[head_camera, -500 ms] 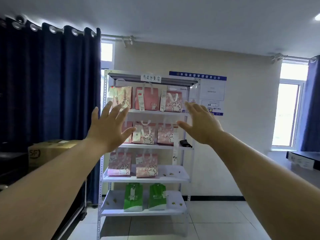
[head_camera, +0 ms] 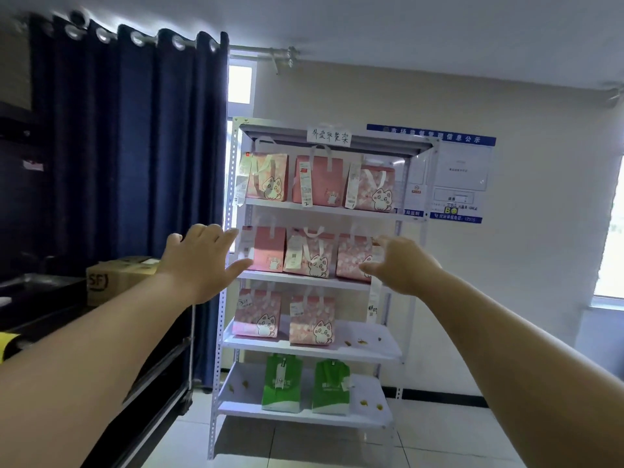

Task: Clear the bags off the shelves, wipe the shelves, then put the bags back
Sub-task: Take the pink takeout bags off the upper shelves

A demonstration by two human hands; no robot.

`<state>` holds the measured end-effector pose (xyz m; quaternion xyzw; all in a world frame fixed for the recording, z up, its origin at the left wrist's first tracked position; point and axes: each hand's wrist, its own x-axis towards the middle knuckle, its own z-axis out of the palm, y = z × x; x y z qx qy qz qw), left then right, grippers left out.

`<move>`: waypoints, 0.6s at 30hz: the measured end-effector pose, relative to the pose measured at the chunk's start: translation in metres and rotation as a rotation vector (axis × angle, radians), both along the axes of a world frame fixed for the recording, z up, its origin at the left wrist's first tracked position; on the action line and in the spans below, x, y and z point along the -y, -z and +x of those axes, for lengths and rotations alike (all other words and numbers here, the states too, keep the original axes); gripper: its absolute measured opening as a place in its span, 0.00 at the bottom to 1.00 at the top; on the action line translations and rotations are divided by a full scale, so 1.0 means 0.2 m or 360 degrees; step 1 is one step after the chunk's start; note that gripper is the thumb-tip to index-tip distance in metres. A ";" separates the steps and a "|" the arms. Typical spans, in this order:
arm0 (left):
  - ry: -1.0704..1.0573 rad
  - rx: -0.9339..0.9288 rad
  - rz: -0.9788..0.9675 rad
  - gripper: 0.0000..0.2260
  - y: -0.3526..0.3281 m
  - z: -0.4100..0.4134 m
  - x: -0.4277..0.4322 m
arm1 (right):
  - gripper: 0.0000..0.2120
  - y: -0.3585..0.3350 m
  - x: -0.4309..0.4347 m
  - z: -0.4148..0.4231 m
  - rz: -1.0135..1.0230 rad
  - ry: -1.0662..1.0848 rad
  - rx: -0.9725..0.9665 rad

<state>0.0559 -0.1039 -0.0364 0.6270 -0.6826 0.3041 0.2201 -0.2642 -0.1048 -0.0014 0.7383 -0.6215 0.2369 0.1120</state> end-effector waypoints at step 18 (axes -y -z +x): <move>-0.0092 -0.0102 0.0080 0.29 -0.09 0.56 1.38 | 0.24 -0.05 1.43 0.56 -0.0182 -0.0220 0.0131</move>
